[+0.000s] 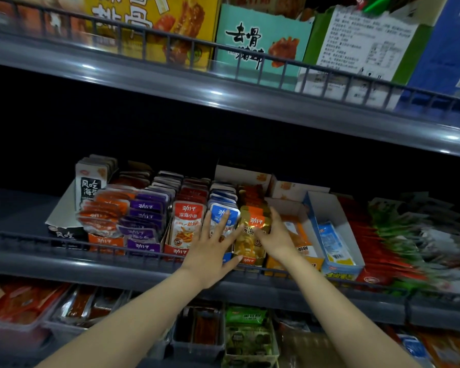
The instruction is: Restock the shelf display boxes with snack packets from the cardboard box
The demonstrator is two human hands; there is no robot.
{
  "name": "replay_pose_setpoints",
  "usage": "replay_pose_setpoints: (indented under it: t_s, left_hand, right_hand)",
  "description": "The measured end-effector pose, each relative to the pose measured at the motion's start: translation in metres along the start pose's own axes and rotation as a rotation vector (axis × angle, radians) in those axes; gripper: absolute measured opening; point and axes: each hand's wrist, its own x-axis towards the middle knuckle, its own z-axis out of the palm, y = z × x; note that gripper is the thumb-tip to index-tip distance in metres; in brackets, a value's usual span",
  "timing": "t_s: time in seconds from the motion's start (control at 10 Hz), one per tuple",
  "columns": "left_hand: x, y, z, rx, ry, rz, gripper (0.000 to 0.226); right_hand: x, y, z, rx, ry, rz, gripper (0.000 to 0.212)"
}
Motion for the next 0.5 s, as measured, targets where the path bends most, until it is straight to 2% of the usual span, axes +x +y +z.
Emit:
replay_pose_setpoints:
  t_s: [0.3, 0.4, 0.5]
  left_hand:
    - [-0.002, 0.001, -0.006, -0.002, -0.036, 0.002, 0.082]
    - [-0.010, -0.004, -0.012, -0.008, -0.050, 0.005, 0.085]
    - [-0.024, -0.006, -0.022, -0.022, -0.042, 0.016, 0.084]
  right_hand:
    - [0.005, -0.006, 0.000, 0.165, -0.063, 0.030, 0.091]
    - [-0.007, -0.002, -0.006, 0.146, -0.046, 0.077, 0.093]
    - [-0.025, -0.010, -0.018, 0.137, 0.075, 0.029, 0.085]
